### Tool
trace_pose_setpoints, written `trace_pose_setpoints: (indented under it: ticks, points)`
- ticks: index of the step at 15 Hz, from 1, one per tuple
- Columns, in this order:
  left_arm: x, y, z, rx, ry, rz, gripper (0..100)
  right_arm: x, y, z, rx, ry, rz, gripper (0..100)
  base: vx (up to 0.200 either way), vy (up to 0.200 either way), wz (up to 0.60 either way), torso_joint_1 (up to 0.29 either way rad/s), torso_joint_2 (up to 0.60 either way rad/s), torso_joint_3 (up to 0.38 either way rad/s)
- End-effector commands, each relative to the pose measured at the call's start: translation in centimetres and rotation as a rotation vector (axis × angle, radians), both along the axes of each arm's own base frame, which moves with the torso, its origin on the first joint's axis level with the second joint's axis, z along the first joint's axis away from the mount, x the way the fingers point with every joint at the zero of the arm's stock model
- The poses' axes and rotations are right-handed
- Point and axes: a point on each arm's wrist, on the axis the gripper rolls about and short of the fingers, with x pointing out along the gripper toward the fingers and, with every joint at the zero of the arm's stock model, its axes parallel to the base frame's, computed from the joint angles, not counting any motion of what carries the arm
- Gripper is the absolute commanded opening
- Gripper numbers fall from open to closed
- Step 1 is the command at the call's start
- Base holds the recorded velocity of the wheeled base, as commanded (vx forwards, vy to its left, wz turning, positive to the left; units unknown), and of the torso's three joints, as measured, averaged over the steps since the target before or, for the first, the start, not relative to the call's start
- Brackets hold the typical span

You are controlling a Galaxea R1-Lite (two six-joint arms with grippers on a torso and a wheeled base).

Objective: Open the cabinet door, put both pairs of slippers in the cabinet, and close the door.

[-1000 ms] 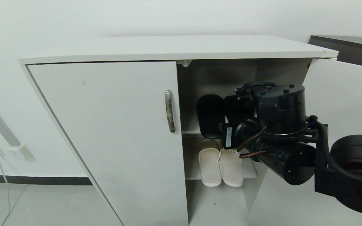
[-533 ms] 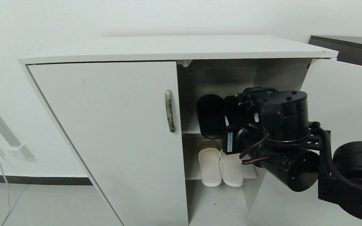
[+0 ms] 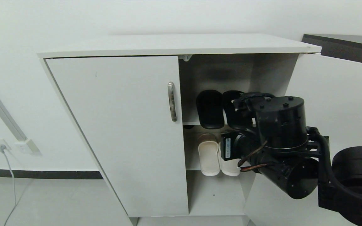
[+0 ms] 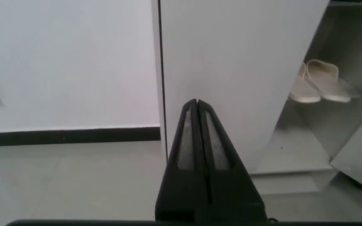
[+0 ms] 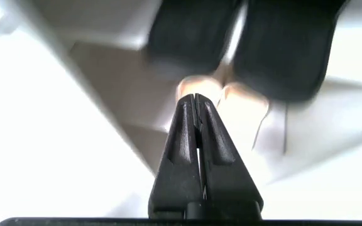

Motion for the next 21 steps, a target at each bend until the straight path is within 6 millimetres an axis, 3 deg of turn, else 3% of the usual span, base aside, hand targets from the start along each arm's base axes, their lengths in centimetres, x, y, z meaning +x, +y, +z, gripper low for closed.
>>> trace_pose_setpoints:
  ticks: [1,14,21]
  points:
    - [0.0,0.0,0.0,-0.001,-0.001,0.000,0,-0.1,0.1,-0.2,-0.004,0.003,0.003,0,-0.200,0.000,0.00,-0.002,0.00,0.002]
    - [0.0,0.0,0.0,-0.002,0.001,0.000,0,-0.4,-0.1,-2.3,-0.043,0.005,0.026,0,-0.200,0.000,0.00,0.003,0.00,0.004]
    - [0.0,0.0,0.0,-0.002,0.001,0.000,0,-0.4,0.0,-3.3,-0.077,0.024,0.034,0,0.000,0.000,0.00,0.000,0.00,0.000]
